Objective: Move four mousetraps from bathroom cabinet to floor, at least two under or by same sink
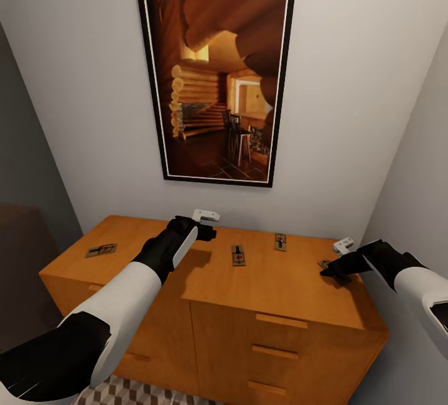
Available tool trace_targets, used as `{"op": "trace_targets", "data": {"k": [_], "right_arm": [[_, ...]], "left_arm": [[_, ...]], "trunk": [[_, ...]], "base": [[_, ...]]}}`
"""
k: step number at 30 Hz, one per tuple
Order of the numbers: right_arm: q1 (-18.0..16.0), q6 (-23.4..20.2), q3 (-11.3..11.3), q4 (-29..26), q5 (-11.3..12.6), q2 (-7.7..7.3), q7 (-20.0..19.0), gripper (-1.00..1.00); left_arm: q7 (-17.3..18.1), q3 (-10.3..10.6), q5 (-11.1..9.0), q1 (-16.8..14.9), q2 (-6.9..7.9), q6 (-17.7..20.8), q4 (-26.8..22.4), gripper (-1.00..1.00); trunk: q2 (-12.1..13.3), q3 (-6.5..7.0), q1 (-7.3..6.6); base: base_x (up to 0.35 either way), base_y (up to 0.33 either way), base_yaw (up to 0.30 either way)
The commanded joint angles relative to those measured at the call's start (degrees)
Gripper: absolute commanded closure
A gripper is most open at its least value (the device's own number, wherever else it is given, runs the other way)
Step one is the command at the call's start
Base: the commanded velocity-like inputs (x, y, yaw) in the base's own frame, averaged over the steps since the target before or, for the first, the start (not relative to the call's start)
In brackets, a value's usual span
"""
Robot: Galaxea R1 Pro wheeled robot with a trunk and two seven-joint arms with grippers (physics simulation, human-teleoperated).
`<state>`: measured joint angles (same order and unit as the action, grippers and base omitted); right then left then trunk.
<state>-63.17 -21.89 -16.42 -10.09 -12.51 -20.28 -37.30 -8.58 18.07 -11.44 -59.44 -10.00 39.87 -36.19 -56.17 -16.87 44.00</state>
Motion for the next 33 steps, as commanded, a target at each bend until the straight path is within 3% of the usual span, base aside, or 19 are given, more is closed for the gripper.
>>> {"op": "trace_targets", "data": {"k": [1, 20, 21, 33], "right_arm": [[0.1, -0.2, -0.3, -0.1, -1.0, -0.02, -0.4, -1.00], [0.1, -0.2, -0.3, -0.1, -0.9, -0.02, -0.4, -1.00], [0.1, -0.2, -0.3, -0.1, -0.9, -0.02, -0.4, 1.00], [0.1, -0.1, -0.3, -0.1, -0.9, -0.10, -0.4, 1.00]], "left_arm": [[-0.5, 0.2, -0.5, -0.1, 0.00, 0.2, 0.0, -1.00], [-0.5, 0.2, -0.5, -0.1, 0.00, 0.2, 0.0, -1.00], [-0.5, 0.2, -0.5, -0.1, 0.00, 0.2, 0.0, -1.00], [-0.5, 0.2, -0.5, -0.1, 0.00, 0.2, -0.1, -1.00]], "trunk": [[0.0, -0.10, 0.02], [0.0, -0.10, 0.02], [0.0, -0.10, 0.02], [0.0, -0.10, 0.02]], "base": [[0.000, 0.000, 0.000], [0.000, 0.000, 0.000], [0.000, 0.000, 0.000], [0.000, 0.000, 0.000]]}}
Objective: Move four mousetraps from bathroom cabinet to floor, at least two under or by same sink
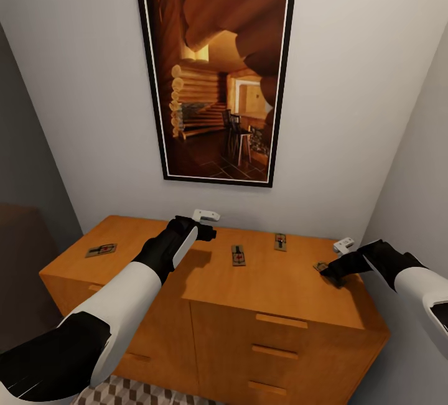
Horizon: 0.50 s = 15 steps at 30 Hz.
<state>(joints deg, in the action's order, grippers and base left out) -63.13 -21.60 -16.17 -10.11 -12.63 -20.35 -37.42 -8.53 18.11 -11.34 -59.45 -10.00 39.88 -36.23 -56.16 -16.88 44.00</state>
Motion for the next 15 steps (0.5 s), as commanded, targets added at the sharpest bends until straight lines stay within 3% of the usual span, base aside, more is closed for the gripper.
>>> {"op": "trace_targets", "data": {"k": [1, 15], "right_arm": [[0.0, -0.4, -0.5, -0.1, -0.8, -0.04, -0.3, 1.00], [0.0, -0.4, -0.6, -0.1, -0.9, 0.03, -0.3, 1.00]], "left_arm": [[-0.5, 0.1, -0.6, -0.1, 0.00, 0.2, 0.0, -1.00], [-0.5, 0.2, -0.6, -0.1, 0.00, 0.2, -0.1, -1.00]], "trunk": [[0.0, -0.09, 0.01], [0.0, -0.09, 0.01]], "base": [[0.000, 0.000, 0.000], [0.000, 0.000, 0.000]]}}
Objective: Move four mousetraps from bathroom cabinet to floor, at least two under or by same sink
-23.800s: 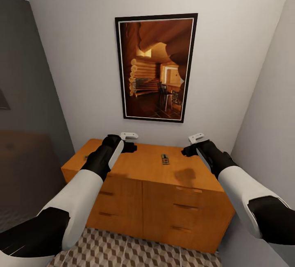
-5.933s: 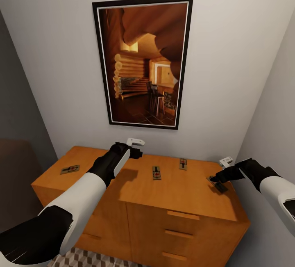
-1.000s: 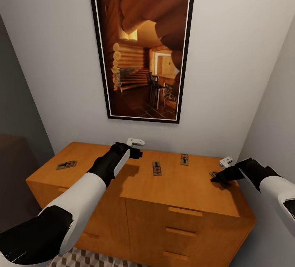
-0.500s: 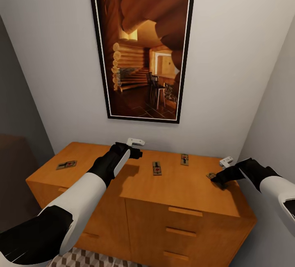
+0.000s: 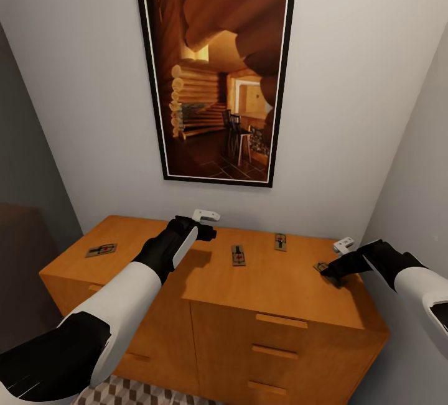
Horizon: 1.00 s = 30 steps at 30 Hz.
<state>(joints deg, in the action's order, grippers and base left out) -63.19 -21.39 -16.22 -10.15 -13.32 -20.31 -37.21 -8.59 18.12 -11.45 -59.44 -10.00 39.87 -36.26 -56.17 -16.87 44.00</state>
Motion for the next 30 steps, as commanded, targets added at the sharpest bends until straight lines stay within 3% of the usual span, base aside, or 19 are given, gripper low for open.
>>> {"op": "trace_targets", "data": {"k": [1, 13, 30], "right_arm": [[0.1, -0.6, -0.6, 0.0, -0.2, -0.01, -0.5, 1.00], [0.1, -0.6, -0.6, 0.0, -0.2, 0.00, -0.5, 1.00], [0.1, -0.6, -0.5, 0.0, -0.3, 0.00, -0.5, 1.00]], "left_arm": [[-0.5, 0.2, -0.5, -0.1, 0.00, 0.2, 0.0, -1.00], [-0.5, 0.2, -0.5, -0.1, 0.00, 0.2, 0.0, -1.00], [-0.4, 0.2, -0.6, -0.1, 0.00, 0.3, 0.0, -1.00]], "trunk": [[0.0, -0.10, 0.01], [0.0, -0.10, 0.01], [6.8, 2.95, -3.72]], "base": [[0.000, 0.000, 0.000], [0.000, 0.000, 0.000], [0.000, 0.000, 0.000]]}}
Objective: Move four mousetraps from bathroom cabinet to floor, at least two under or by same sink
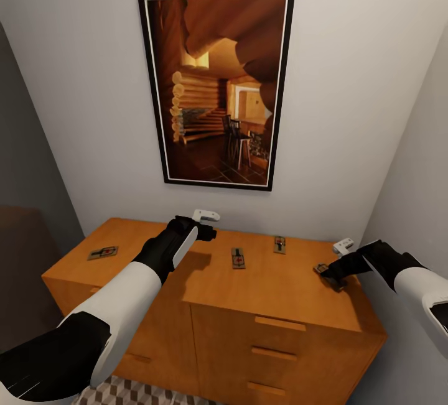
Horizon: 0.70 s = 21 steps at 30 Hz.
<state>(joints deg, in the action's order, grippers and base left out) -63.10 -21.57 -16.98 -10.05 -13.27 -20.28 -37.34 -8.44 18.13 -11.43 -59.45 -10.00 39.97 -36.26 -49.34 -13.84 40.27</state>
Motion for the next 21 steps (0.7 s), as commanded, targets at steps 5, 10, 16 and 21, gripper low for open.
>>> {"op": "trace_targets", "data": {"k": [5, 10, 16, 21], "right_arm": [[0.0, -0.4, 0.3, -0.1, -0.4, -0.02, -0.4, 1.00], [0.0, -0.4, 0.3, -0.1, -0.5, 0.28, -0.4, 1.00], [0.0, -0.5, 0.3, -0.1, -0.5, 0.52, -0.4, 1.00], [0.0, -0.5, 0.3, -0.1, -0.4, 0.58, -0.4, 1.00]], "left_arm": [[-0.5, 0.2, -0.6, -0.1, 0.00, 0.2, 0.0, -1.00], [-0.5, 0.2, -0.6, -0.1, 0.00, 0.2, 0.0, -1.00], [-0.5, 0.2, -0.6, -0.1, 0.00, 0.2, 0.0, -1.00], [-0.5, 0.2, -0.6, -0.1, 0.00, 0.2, 0.0, -1.00]], "trunk": [[2.0, 0.82, -1.09], [4.0, 1.71, -2.19], [6.4, 2.79, -3.51], [8.4, 3.69, -4.61]], "base": [[0.000, 0.000, 0.000], [0.000, 0.000, 0.000], [0.000, 0.000, 0.000], [0.000, 0.000, 0.000]]}}
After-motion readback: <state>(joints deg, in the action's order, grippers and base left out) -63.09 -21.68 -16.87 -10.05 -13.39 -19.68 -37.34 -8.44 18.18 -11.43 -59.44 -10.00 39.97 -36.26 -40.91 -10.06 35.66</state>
